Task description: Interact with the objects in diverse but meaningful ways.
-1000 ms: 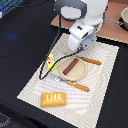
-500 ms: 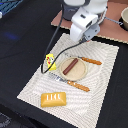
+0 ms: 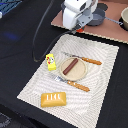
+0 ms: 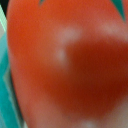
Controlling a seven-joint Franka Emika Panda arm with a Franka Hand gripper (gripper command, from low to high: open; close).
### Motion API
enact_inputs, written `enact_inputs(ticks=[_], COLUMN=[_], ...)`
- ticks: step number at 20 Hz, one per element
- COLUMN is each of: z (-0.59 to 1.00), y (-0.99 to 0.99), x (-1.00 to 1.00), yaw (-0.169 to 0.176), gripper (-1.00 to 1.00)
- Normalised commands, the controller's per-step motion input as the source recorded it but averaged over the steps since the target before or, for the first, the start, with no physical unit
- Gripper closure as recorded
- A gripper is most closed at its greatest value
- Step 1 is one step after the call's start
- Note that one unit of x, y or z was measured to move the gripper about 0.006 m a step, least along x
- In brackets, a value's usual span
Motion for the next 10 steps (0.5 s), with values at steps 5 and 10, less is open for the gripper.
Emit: enact_inputs(ticks=[5,10], z=[-0.31,-0.34], y=[-0.15,-0.16], x=[-1.00,-1.00], yaw=[-0.036,-0.050], gripper=[1.00,1.00])
